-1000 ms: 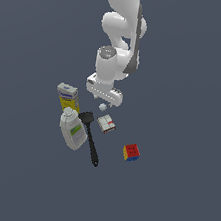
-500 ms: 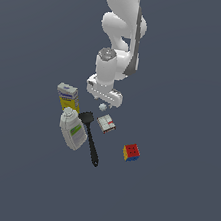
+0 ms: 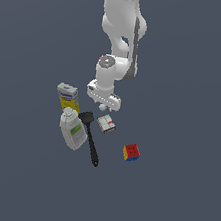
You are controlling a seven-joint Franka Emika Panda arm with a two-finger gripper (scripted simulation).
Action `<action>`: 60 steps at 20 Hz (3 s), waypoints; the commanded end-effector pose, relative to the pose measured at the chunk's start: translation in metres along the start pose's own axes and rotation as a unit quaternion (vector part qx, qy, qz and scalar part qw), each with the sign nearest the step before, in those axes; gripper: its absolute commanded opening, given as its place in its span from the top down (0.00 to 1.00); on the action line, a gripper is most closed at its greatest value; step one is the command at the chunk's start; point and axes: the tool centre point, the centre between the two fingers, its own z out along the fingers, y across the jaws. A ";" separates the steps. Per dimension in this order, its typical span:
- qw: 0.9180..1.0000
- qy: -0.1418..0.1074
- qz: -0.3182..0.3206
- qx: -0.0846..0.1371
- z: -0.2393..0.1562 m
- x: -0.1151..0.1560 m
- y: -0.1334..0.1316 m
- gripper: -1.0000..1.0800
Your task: Pick up a designated object from a clutter of objects.
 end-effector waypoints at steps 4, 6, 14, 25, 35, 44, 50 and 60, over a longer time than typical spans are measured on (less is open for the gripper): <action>1.000 0.000 0.000 0.000 0.009 0.000 0.000 0.04; 1.000 0.000 0.000 0.000 0.010 0.001 0.000 0.04; 1.000 0.000 0.000 0.000 0.010 0.001 0.000 1.00; 1.000 0.001 0.000 0.000 -0.002 0.003 -0.002 1.00; 1.000 0.001 0.000 0.001 -0.049 0.015 -0.007 1.00; 1.000 0.001 0.000 0.000 -0.114 0.031 -0.013 1.00; 1.000 0.001 0.001 0.000 -0.160 0.043 -0.018 1.00; 1.000 0.001 0.000 0.000 -0.245 0.066 -0.028 1.00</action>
